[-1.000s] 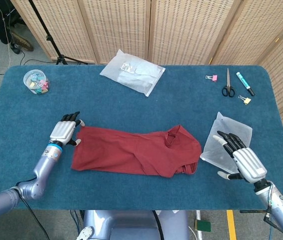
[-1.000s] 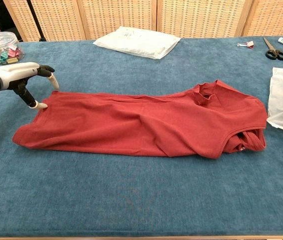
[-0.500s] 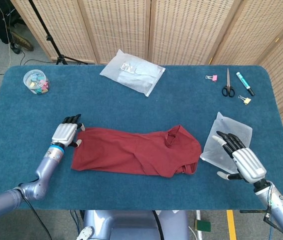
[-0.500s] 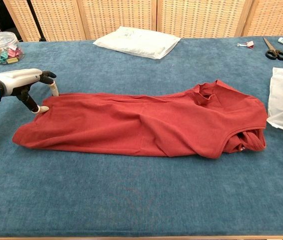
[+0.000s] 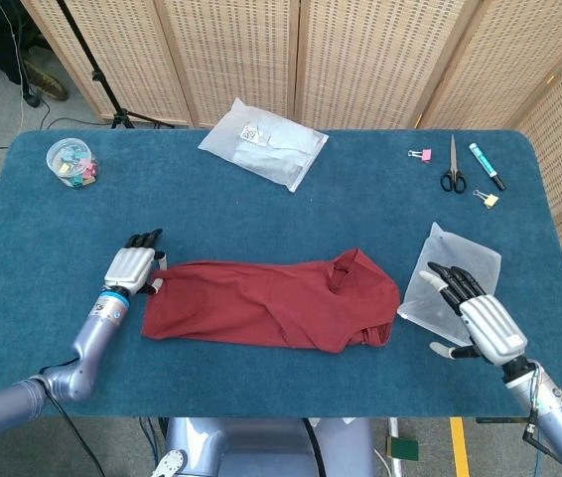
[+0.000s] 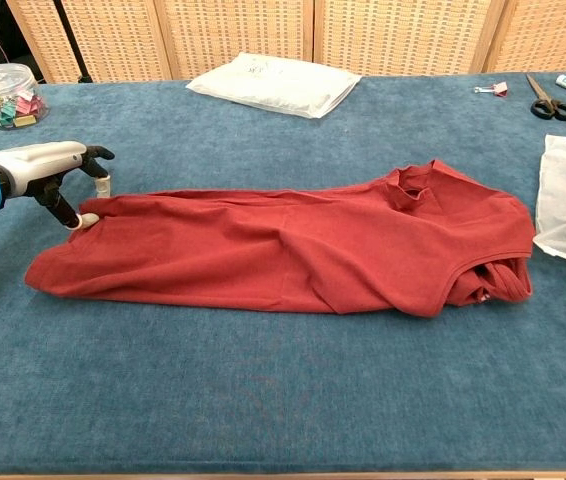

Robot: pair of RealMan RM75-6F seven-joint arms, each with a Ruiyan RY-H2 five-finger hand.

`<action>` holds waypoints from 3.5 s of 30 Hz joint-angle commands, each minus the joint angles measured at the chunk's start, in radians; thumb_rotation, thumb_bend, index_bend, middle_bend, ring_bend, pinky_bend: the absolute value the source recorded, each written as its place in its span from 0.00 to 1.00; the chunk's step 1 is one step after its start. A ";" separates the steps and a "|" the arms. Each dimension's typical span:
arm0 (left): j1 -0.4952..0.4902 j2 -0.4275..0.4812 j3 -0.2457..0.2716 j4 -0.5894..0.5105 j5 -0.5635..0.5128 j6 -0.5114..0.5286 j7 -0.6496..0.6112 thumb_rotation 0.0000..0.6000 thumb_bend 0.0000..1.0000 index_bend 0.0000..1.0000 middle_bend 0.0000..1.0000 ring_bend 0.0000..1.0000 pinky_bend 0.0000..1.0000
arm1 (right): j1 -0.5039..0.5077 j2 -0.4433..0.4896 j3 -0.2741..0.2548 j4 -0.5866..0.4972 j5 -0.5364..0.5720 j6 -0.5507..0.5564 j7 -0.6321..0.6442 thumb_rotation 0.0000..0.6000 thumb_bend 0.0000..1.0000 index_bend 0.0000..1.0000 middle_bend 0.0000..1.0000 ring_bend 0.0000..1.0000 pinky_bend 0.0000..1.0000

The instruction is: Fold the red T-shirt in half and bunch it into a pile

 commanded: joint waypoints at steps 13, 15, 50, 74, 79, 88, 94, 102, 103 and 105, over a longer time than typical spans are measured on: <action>0.007 -0.013 -0.014 0.033 0.037 0.041 -0.022 1.00 0.57 0.72 0.00 0.00 0.00 | -0.002 0.001 0.001 0.001 -0.007 0.003 0.003 1.00 0.00 0.00 0.00 0.00 0.00; 0.008 -0.008 -0.015 0.034 0.038 0.043 -0.019 1.00 0.57 0.73 0.00 0.00 0.00 | -0.002 0.001 0.001 0.002 -0.008 0.003 0.002 1.00 0.00 0.00 0.00 0.00 0.00; 0.015 0.027 0.014 0.795 0.109 -0.325 -0.245 1.00 0.55 0.74 0.00 0.00 0.00 | 0.000 -0.008 -0.001 -0.014 -0.010 -0.017 -0.043 1.00 0.00 0.00 0.00 0.00 0.00; 0.025 0.093 0.036 0.658 0.357 -0.160 -0.575 1.00 0.55 0.74 0.00 0.00 0.00 | -0.003 0.006 0.001 -0.014 -0.014 -0.003 -0.014 1.00 0.00 0.00 0.00 0.00 0.00; 0.047 0.217 0.038 0.395 0.416 -0.033 -0.613 1.00 0.55 0.74 0.00 0.00 0.00 | -0.005 0.010 0.001 -0.017 -0.019 0.005 -0.009 1.00 0.00 0.00 0.00 0.00 0.00; 0.047 0.343 0.018 -0.003 0.410 0.047 -0.434 1.00 0.55 0.74 0.00 0.00 0.00 | -0.008 0.017 0.000 -0.017 -0.027 0.016 0.004 1.00 0.00 0.00 0.00 0.00 0.00; 0.015 0.317 -0.020 -0.105 0.345 0.051 -0.322 1.00 0.55 0.74 0.00 0.00 0.00 | -0.008 0.020 0.000 -0.017 -0.030 0.021 0.013 1.00 0.00 0.00 0.00 0.00 0.00; -0.060 0.220 -0.064 -0.120 0.209 0.037 -0.116 1.00 0.55 0.74 0.00 0.00 0.00 | -0.010 0.026 -0.002 -0.016 -0.039 0.030 0.029 1.00 0.00 0.00 0.00 0.00 0.00; -0.068 0.210 -0.067 -0.117 0.190 0.034 -0.093 1.00 0.55 0.74 0.00 0.00 0.00 | -0.009 0.027 -0.003 -0.016 -0.040 0.031 0.030 1.00 0.00 0.00 0.00 0.00 0.00; -0.091 0.181 -0.074 -0.106 0.146 0.022 -0.044 1.00 0.55 0.74 0.00 0.00 0.00 | -0.009 0.028 -0.003 -0.017 -0.043 0.032 0.031 1.00 0.00 0.00 0.00 0.00 0.00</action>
